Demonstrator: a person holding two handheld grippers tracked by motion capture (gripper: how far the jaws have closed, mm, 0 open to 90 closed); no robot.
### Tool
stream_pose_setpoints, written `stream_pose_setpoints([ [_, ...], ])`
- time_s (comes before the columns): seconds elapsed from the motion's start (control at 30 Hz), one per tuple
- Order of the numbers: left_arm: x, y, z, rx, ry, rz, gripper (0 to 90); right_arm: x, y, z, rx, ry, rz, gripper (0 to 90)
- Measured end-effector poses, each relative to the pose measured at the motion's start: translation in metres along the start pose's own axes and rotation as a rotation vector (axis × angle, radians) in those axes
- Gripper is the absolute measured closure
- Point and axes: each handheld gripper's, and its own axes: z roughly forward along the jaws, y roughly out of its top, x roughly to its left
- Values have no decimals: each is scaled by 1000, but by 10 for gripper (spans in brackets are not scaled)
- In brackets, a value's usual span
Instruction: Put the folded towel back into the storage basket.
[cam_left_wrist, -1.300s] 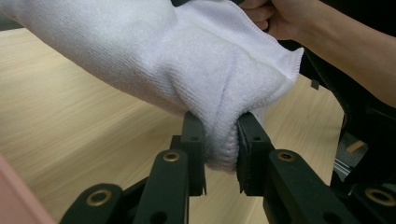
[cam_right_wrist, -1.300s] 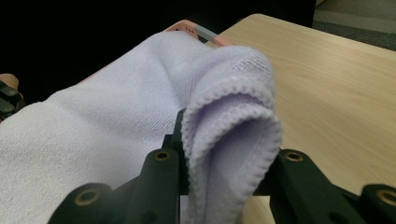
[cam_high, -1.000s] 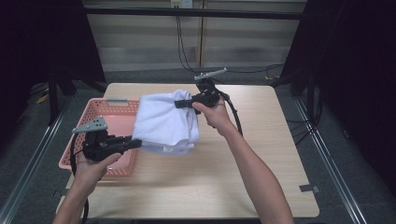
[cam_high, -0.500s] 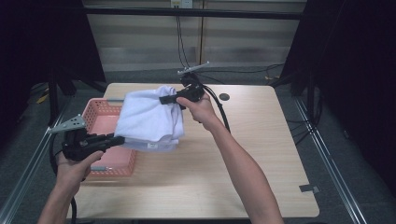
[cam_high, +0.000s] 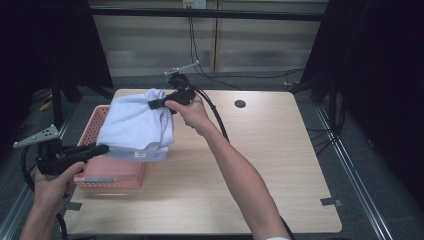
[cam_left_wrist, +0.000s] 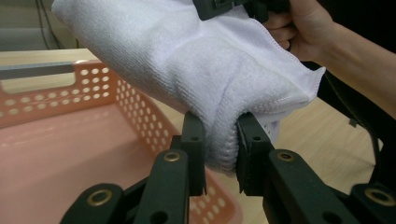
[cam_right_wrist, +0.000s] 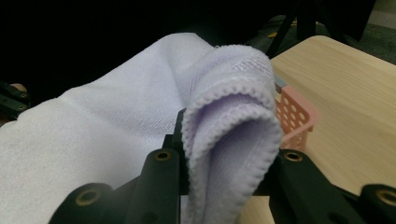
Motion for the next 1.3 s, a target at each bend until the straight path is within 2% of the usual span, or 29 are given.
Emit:
stream_pose_setpoints([
  [0.03,0,0,0,0,0,0,763,0,0,0,0,0,0,712],
  [0.13,9,-4,-10,-7,21,-13,763,5,5,17,15,-3,4,712],
  [0.23,13,-6,-15,-10,31,-22,763,6,7,25,20,1,3,712],
  [0.27,16,-8,-18,-13,38,-32,763,7,9,33,27,3,5,712],
  [0.3,16,-8,-18,-13,38,-32,763,7,9,33,27,3,5,712],
  [0.37,24,-10,-25,-32,53,-47,763,10,14,44,31,0,2,712],
  [0.43,26,-12,-29,-35,58,-55,763,11,15,47,28,0,1,712],
  [0.53,35,-15,-37,-58,68,-82,764,18,21,61,21,3,3,712],
  [0.57,36,-15,-39,-56,83,-79,764,18,21,61,21,3,3,712],
  [0.63,41,-18,-43,-61,85,-88,765,21,21,71,23,1,8,713],
  [0.67,45,-21,-46,-50,102,-98,765,22,21,74,22,-2,9,713],
  [0.83,53,-28,-48,-47,117,-122,765,21,14,90,32,-12,31,713],
  [0.87,57,-31,-48,-43,122,-133,765,22,11,96,40,-31,27,713],
  [0.93,59,-33,-48,-43,124,-139,766,22,9,100,38,-37,34,713],
  [1.07,68,-42,-49,-38,129,-178,765,22,5,106,44,-42,41,713],
  [1.13,73,-47,-49,-34,145,-196,765,23,1,111,51,-43,42,712],
  [1.3,73,-53,-47,-4,164,-186,764,20,-12,122,75,-47,46,712],
])
